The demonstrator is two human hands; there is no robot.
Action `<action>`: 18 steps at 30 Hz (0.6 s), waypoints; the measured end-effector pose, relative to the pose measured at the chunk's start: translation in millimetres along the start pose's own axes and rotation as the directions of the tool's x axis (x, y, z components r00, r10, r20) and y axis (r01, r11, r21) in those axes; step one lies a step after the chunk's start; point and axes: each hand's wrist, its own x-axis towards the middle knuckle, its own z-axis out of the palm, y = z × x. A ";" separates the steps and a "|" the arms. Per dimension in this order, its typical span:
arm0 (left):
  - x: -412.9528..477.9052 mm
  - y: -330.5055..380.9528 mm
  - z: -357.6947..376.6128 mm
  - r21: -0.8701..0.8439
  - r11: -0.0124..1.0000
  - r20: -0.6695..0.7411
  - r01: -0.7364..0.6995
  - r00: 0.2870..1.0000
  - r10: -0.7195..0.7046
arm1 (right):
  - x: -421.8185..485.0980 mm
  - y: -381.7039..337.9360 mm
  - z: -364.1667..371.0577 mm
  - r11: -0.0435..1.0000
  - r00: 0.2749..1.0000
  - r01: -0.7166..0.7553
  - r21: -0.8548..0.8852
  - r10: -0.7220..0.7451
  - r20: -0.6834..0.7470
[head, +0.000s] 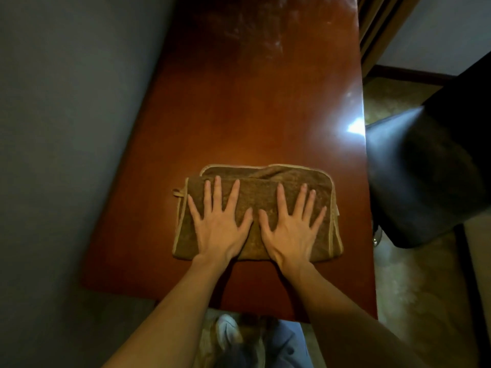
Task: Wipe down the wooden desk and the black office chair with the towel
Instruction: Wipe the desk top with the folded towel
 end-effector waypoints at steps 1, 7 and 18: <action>3.3 2.6 0.9 -0.012 0.999 -0.013 0.033 0.999 -0.033 | 4.6 -0.4 1.6 1.000 1.000 -0.010 -0.017 0.011 0.015; 28.3 3.8 8.2 0.035 0.997 -0.119 0.062 0.991 -0.057 | 30.5 3.1 4.2 0.999 0.999 0.031 -0.030 -0.032 -0.025; 103.4 5.5 -0.3 0.054 0.998 -0.120 0.018 0.993 -0.012 | 98.7 -16.0 -4.8 0.998 0.999 0.048 -0.050 -0.048 -0.010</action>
